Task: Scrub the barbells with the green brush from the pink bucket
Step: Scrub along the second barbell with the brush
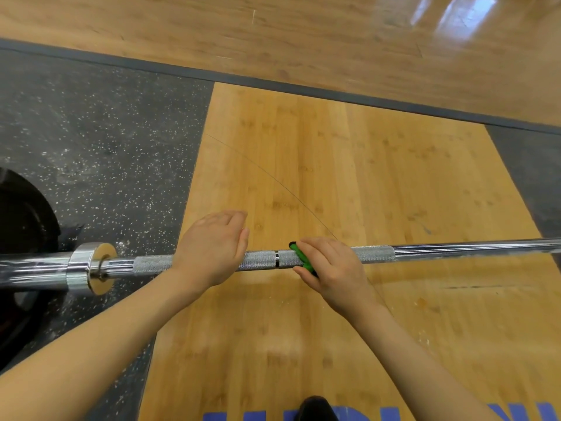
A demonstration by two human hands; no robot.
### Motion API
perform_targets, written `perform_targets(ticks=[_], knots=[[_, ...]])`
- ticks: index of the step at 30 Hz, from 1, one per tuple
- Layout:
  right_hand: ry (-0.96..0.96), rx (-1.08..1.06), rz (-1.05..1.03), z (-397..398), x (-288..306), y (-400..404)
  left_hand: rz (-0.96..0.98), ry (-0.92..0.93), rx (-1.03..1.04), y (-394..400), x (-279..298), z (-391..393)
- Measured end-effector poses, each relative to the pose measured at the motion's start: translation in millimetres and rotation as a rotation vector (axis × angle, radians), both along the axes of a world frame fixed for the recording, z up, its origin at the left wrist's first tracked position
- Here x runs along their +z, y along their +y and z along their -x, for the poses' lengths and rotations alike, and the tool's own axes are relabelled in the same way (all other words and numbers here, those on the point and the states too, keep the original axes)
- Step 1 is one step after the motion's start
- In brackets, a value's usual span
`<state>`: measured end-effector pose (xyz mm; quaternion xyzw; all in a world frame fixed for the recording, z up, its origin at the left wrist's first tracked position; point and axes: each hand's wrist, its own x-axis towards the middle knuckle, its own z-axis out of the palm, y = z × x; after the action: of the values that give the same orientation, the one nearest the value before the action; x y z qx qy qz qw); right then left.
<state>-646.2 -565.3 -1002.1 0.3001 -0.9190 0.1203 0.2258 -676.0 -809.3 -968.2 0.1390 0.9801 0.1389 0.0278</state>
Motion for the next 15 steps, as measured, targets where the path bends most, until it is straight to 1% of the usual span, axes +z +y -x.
perform_targets(ticks=[7, 15], knots=[[-0.019, -0.011, 0.001, 2, 5, -2, 0.0, 0.003, -0.003, 1, -1, 5], [-0.008, 0.037, -0.001, 25, 2, 0, 0.015, -0.001, 0.019, 1, 2, 21]])
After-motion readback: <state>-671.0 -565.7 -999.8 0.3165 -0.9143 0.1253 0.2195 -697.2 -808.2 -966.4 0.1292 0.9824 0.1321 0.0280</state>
